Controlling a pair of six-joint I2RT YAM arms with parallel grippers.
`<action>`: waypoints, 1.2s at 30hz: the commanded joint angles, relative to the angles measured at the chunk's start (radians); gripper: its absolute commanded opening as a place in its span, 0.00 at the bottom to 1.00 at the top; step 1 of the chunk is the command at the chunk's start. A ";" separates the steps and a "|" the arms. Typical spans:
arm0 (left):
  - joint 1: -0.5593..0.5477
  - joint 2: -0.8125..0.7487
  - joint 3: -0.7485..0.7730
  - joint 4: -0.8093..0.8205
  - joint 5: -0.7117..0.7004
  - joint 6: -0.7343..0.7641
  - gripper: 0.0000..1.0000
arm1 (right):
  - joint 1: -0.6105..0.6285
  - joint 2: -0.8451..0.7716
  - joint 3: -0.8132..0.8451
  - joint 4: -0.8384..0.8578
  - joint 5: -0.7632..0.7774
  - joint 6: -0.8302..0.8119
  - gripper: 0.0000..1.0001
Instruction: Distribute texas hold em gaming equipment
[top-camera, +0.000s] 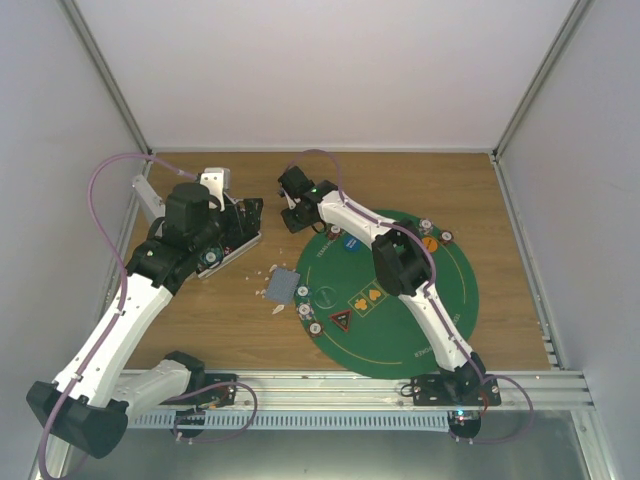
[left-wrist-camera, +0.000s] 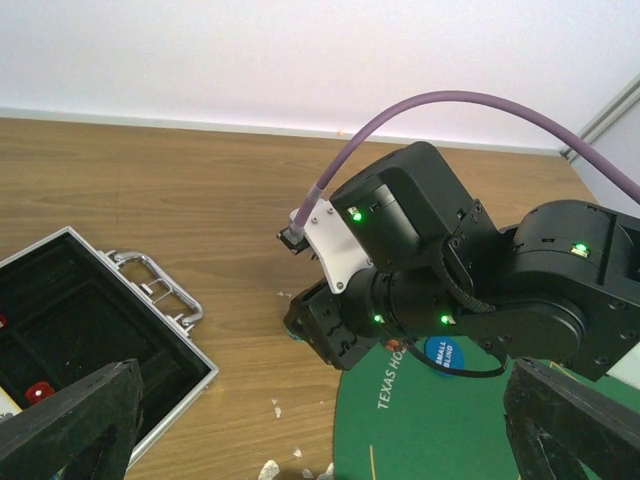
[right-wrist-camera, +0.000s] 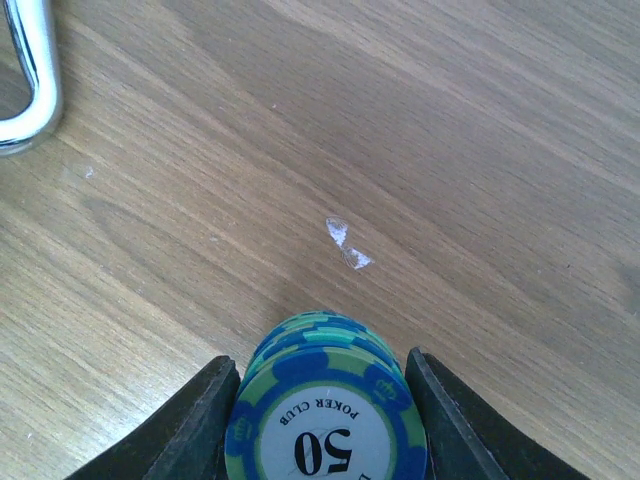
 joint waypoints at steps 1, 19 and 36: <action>0.005 -0.001 0.012 0.055 0.000 -0.004 0.99 | -0.006 -0.046 0.038 0.001 -0.005 -0.006 0.42; 0.006 -0.005 0.014 0.052 0.000 -0.007 0.99 | -0.006 -0.090 0.039 0.002 -0.010 0.000 0.41; 0.006 -0.010 0.010 0.049 0.003 -0.013 0.99 | -0.017 -0.308 -0.308 0.075 0.020 0.029 0.41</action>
